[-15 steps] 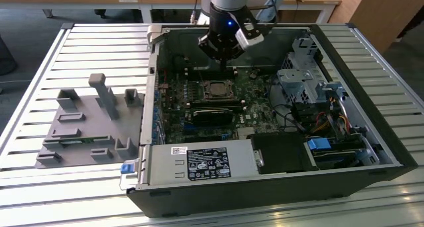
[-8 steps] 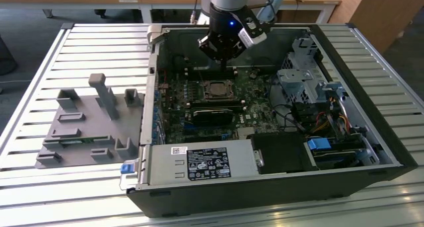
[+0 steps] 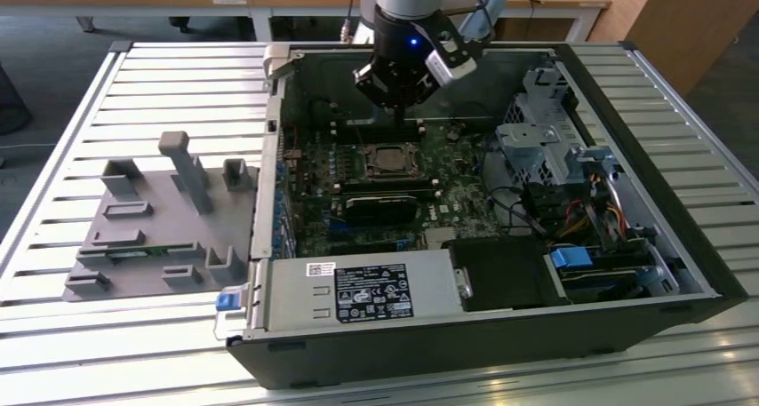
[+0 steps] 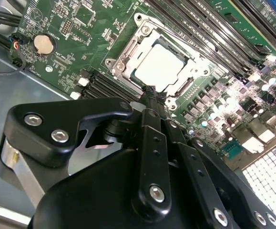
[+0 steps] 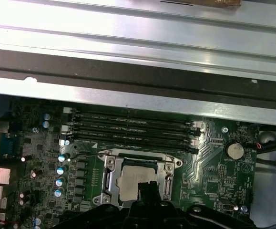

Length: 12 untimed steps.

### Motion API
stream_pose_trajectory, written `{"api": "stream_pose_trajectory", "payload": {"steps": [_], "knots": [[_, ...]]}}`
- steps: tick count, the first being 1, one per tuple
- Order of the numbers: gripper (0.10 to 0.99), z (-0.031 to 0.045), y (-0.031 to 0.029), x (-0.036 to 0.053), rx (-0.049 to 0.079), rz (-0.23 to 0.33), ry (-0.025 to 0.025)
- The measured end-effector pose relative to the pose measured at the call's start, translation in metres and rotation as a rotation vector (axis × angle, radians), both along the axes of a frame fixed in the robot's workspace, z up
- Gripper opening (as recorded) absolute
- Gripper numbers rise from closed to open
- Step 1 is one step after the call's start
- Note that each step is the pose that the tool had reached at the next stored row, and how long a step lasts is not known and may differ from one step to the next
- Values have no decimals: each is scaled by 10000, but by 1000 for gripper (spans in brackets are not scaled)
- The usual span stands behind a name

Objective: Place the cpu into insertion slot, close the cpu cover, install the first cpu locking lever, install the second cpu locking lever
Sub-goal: 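Install the first cpu locking lever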

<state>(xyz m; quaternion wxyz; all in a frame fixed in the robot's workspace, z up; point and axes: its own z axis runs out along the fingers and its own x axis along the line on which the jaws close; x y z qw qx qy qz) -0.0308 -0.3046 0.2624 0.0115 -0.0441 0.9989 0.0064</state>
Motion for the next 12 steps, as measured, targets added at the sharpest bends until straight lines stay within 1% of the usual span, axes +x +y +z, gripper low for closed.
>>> {"api": "stream_pose_trajectory", "payload": {"steps": [12], "knots": [[106,0,0,-49,0,0,0]]}}
